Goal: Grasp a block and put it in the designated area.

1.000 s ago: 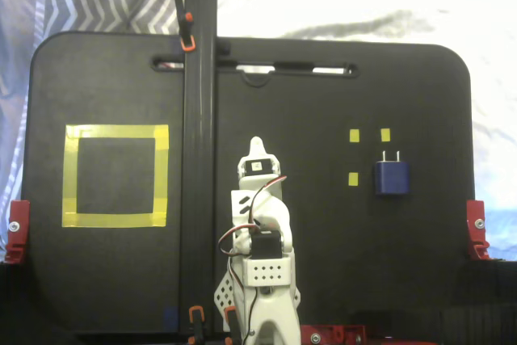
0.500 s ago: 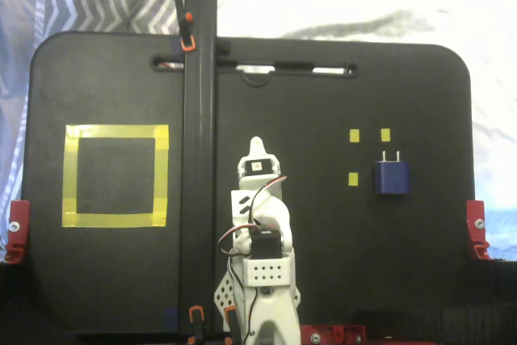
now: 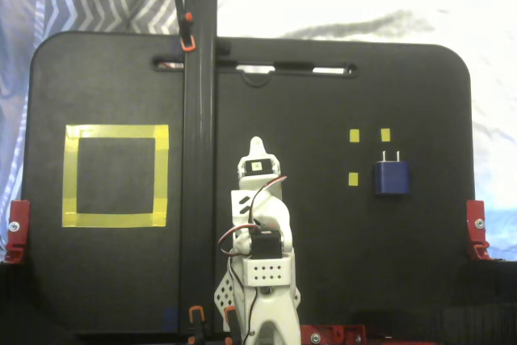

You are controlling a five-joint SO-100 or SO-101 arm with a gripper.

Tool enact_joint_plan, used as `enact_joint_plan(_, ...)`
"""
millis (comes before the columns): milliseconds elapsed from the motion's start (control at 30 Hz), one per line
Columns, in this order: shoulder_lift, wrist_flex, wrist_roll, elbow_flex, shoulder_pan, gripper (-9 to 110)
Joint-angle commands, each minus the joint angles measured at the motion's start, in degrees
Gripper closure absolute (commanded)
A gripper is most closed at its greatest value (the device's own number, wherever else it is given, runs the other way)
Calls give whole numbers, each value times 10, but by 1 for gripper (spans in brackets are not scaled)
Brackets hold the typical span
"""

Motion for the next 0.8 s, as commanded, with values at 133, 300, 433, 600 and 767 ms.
enact_joint_plan(133, 0, -1, -56, 3, 11, 101)
enact_joint_plan(300, -47, -22, -133, -25, 25, 101)
enact_joint_plan(433, -109, -31, -180, -86, 37, 101)
enact_joint_plan(600, -214, -29, -258, -178, 40, 101)
enact_joint_plan(767, -323, -26, -351, -266, 45, 101)
